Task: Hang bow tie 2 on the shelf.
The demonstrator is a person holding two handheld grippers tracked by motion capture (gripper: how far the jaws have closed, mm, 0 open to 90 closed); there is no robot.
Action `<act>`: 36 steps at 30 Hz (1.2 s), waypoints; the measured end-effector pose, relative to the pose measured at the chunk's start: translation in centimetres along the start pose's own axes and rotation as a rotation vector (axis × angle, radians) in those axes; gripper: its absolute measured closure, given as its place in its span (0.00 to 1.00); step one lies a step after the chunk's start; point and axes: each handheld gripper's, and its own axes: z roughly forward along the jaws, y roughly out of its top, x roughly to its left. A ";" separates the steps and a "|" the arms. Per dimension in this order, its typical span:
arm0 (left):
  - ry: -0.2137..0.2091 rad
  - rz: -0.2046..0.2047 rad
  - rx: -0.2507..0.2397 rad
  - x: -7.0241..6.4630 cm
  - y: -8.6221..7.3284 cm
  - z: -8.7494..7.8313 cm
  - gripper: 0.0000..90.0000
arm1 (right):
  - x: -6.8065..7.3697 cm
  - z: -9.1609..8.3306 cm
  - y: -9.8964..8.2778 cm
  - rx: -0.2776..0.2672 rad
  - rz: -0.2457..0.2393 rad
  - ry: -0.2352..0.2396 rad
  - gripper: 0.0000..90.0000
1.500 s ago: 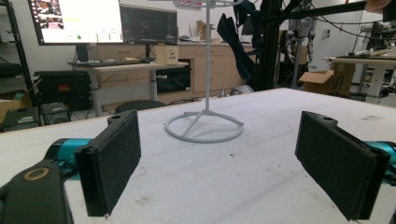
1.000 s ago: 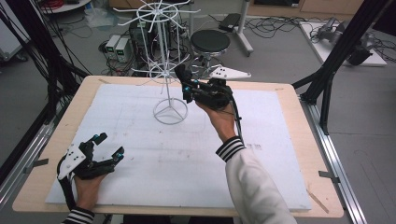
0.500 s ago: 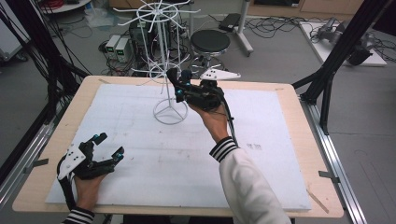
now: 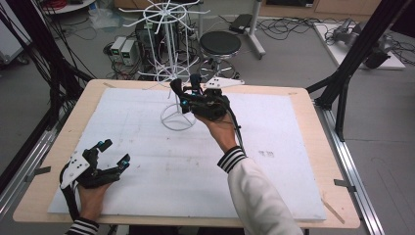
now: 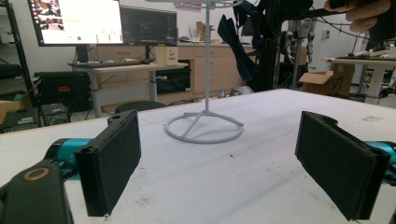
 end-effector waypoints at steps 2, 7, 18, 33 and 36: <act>0.000 0.002 0.000 0.0 0.0 0.0 0.16 | -0.1 0.1 -0.1 0.015 0.006 0.005 0.84; 0.002 -0.001 -0.002 0.0 0.0 0.0 0.16 | -0.2 0.2 -0.5 0.043 0.010 -0.001 0.84; 0.001 0.002 0.002 0.0 0.0 0.0 0.16 | -0.8 0.8 -1.6 0.108 0.033 -0.016 0.84; 0.006 0.005 -0.005 0.0 0.0 0.0 0.16 | -1.4 1.1 -2.2 0.171 0.020 -0.013 0.34; 0.007 0.003 -0.008 0.0 0.0 -0.1 0.16 | -1.0 1.2 -2.6 0.224 -0.032 -0.011 0.11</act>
